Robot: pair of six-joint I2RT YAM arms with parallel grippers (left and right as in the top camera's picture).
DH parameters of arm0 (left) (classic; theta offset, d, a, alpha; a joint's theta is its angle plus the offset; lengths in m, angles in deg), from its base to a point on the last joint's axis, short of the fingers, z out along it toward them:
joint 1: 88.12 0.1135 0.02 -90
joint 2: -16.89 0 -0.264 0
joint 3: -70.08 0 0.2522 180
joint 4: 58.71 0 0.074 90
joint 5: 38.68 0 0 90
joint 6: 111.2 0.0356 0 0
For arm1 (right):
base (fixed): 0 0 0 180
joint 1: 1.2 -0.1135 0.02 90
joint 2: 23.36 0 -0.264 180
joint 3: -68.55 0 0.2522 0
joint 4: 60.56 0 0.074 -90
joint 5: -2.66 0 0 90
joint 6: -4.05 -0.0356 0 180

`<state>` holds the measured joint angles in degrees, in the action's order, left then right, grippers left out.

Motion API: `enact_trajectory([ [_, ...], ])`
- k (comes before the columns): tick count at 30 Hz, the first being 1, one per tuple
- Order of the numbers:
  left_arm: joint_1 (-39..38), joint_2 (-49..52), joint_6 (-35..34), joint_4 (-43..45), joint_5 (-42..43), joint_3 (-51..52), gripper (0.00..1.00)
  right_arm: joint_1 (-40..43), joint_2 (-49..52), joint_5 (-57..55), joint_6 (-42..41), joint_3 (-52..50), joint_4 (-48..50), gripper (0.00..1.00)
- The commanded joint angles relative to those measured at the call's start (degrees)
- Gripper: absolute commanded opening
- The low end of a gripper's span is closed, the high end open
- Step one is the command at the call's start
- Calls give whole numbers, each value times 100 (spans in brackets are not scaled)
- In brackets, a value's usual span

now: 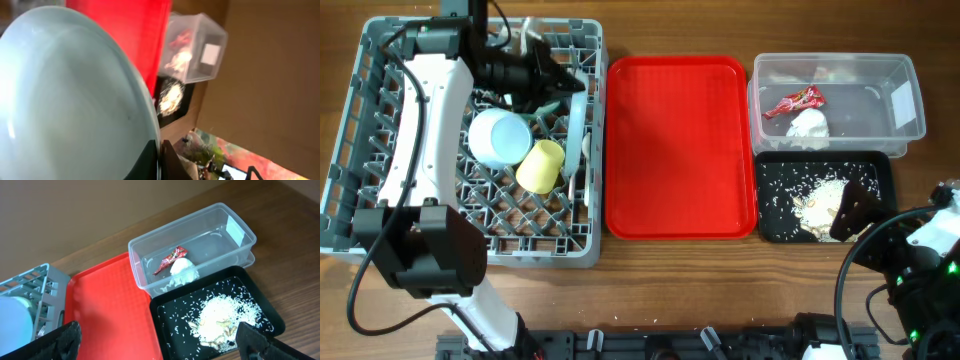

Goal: Sort waste into correct bins and load items into the dishwasher rack

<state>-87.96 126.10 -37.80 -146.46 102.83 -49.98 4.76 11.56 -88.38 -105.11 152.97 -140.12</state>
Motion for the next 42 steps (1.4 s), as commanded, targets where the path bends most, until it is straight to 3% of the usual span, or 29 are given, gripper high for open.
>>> enact_trajectory([
  [1,-92,44,293,-304,-278,33,4,11,-26,72,96,15,13,100],
  [10,-116,44,-208,-138,-313,33,5,11,-26,72,96,15,13,100],
  [13,-74,44,-208,-7,-433,33,23,11,-26,72,96,15,13,100],
  [15,-24,44,-208,7,-428,33,42,11,-26,72,98,15,13,100],
  [19,293,-4,-208,-48,-380,31,63,11,-26,72,96,15,13,100],
  [24,660,-678,-184,-125,-330,31,68,11,-26,72,96,15,13,100],
  [26,813,-1307,-190,-157,-1126,31,73,11,-26,72,96,15,13,100],
  [27,822,-1569,-190,-216,-1515,31,80,11,-26,72,96,15,13,100],
  [28,822,-1899,-188,-304,-1884,31,100,11,-26,72,96,15,13,100],
  [34,822,-2830,-188,-350,-2116,31,100,11,-26,72,96,15,13,100],
  [42,822,-2855,-186,-348,-2116,33,100,11,-26,72,96,15,13,100],
])
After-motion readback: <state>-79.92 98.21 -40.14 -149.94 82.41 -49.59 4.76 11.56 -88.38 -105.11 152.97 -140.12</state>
